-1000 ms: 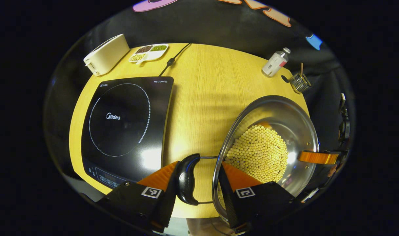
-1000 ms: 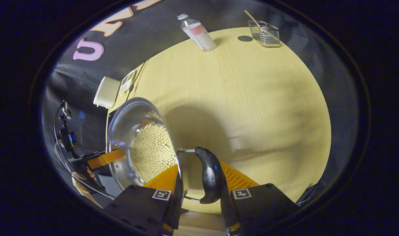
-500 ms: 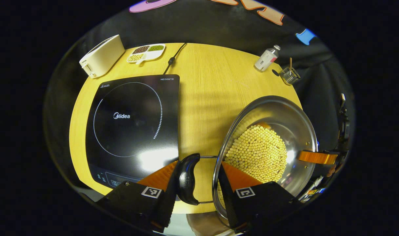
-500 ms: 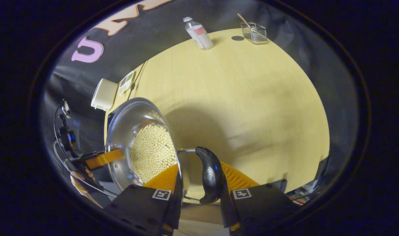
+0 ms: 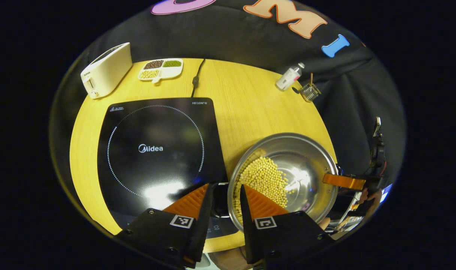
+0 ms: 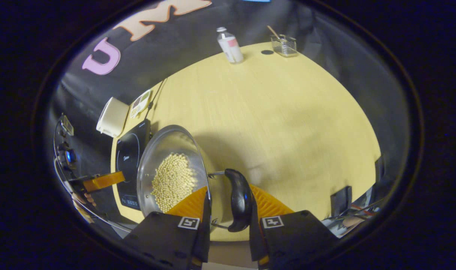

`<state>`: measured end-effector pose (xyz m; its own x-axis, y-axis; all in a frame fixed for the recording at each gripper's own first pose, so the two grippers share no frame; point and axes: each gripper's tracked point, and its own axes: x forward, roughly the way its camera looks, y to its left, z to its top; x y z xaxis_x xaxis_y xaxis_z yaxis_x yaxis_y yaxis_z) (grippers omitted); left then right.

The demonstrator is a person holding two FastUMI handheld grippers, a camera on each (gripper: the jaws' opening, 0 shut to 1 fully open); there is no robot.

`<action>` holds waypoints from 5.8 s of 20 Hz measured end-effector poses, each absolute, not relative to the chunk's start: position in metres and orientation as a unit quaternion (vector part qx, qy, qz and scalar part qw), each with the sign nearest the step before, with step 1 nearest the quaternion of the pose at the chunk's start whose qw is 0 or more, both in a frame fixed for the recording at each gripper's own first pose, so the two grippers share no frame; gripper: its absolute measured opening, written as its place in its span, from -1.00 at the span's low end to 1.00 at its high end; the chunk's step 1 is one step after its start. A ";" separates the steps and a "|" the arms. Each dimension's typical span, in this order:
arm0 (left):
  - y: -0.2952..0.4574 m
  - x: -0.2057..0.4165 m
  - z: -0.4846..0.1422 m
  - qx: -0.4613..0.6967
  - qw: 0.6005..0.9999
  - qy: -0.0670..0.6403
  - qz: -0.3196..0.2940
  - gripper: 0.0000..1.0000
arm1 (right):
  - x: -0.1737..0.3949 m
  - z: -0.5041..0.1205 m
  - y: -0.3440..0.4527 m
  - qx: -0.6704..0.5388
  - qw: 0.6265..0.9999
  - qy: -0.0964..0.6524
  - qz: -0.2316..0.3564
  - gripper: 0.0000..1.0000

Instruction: First push the handle of the pot to place it horizontally, then grasp the pot with both hands and set it on the induction cooktop.

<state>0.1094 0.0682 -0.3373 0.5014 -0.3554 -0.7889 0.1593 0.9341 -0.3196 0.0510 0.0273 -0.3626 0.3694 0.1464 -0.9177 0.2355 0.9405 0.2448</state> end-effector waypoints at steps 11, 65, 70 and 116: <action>0.055 0.100 -0.374 -0.103 0.829 0.519 -0.182 0.22 | 0.046 -0.378 0.024 0.216 0.801 0.558 -0.024 -0.09; 0.044 0.084 -0.351 -0.088 0.810 0.567 -0.119 0.11 | 0.044 -0.341 0.020 0.199 0.794 0.574 0.016 -0.08; 0.104 0.079 -0.335 -0.085 0.825 0.550 -0.100 0.11 | 0.051 -0.335 0.079 0.202 0.798 0.567 0.038 -0.09; 0.327 0.163 -0.346 -0.067 0.879 0.462 0.100 0.93 | 0.190 -0.348 0.255 0.151 0.847 0.503 0.082 0.87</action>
<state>0.1628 0.3274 -0.3463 0.5538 0.1138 -0.8248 -0.2372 0.9711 -0.0253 0.1897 0.2551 -0.3483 0.4813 0.2903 -0.8271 0.0135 0.9410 0.3381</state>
